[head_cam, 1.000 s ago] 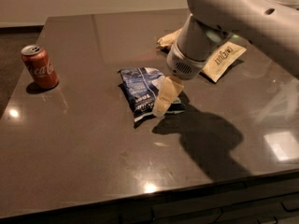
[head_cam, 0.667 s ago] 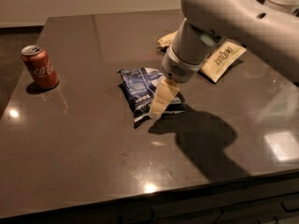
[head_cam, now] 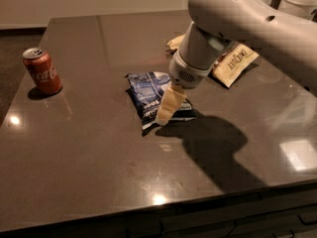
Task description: Pick blue chip bag
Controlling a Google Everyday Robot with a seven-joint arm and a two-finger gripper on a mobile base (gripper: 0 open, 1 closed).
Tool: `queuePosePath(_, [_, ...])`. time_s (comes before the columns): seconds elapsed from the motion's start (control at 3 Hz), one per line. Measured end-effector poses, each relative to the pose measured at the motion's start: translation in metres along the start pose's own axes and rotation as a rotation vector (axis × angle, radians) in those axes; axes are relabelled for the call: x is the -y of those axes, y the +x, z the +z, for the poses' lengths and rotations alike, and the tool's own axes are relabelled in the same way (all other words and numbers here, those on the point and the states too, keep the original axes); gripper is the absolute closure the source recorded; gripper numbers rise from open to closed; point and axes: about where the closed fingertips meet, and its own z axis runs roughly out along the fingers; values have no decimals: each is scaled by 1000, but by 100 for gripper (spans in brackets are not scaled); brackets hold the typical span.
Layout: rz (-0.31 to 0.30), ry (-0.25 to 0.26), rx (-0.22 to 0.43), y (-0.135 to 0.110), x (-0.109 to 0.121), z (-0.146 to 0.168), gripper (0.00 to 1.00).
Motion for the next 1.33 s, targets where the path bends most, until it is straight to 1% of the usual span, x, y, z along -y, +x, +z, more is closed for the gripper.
queuePosePath(0.33, [-3, -7, 2, 1, 2, 2, 39])
queuePosePath(0.67, [3, -3, 21, 0, 2, -6, 62])
queuePosePath(1.0, [-20, 20, 92, -12, 0, -38, 93])
queuePosePath(1.33, [-36, 20, 155, -22, -3, -61, 100])
